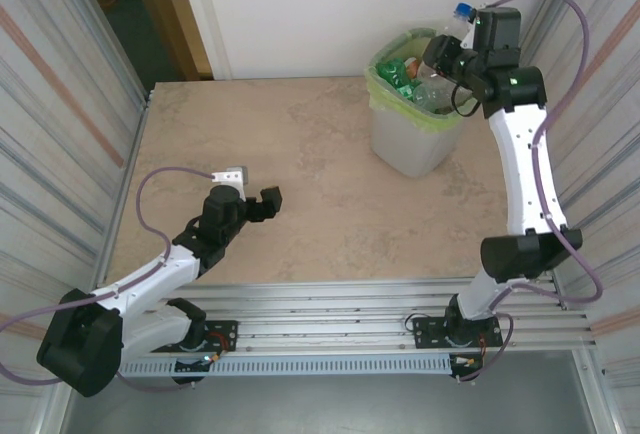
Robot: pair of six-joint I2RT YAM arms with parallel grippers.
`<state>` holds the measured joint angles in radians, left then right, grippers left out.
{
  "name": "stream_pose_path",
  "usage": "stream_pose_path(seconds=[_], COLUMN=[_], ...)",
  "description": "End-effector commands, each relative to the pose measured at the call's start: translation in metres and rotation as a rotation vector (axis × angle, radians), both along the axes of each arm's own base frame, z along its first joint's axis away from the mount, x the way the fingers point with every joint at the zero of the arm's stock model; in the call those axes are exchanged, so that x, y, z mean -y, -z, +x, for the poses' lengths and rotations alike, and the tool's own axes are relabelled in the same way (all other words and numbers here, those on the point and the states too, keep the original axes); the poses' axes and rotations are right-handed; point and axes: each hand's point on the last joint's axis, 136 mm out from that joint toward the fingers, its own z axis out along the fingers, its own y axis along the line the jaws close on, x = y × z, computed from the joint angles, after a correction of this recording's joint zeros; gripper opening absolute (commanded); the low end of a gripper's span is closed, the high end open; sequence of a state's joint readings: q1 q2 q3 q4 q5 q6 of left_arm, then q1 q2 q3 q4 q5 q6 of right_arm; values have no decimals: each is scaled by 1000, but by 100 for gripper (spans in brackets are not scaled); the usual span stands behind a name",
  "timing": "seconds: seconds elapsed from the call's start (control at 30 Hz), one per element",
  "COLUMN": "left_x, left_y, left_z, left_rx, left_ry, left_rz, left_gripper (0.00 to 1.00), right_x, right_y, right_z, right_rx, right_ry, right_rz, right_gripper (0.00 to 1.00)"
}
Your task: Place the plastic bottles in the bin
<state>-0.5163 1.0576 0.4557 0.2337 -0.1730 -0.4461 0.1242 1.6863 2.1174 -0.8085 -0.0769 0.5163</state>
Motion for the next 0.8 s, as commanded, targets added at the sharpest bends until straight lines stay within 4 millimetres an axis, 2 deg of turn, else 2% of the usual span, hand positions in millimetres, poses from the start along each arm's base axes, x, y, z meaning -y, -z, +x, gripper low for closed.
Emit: stream_pose_path(seconds=[0.0, 0.2, 0.37, 0.6, 0.77], left_x=[0, -1, -1, -1, -1], left_y=[-11, -9, -8, -10, -9], left_z=[5, 4, 4, 4, 4], left_rx=[24, 22, 21, 25, 22], left_ry=[-9, -12, -12, -13, -13], left_rz=[-17, -16, -19, -24, -25], left_gripper=[99, 99, 99, 99, 99], right_x=[-9, -15, -13, -13, -14], right_y=[-2, 11, 23, 38, 44], right_z=[18, 46, 60, 68, 68], right_rx=[11, -22, -42, -73, -93], right_ry=[-17, -19, 0, 4, -2], right_rz=[3, -34, -46, -48, -47], right_gripper=[42, 43, 44, 50, 58])
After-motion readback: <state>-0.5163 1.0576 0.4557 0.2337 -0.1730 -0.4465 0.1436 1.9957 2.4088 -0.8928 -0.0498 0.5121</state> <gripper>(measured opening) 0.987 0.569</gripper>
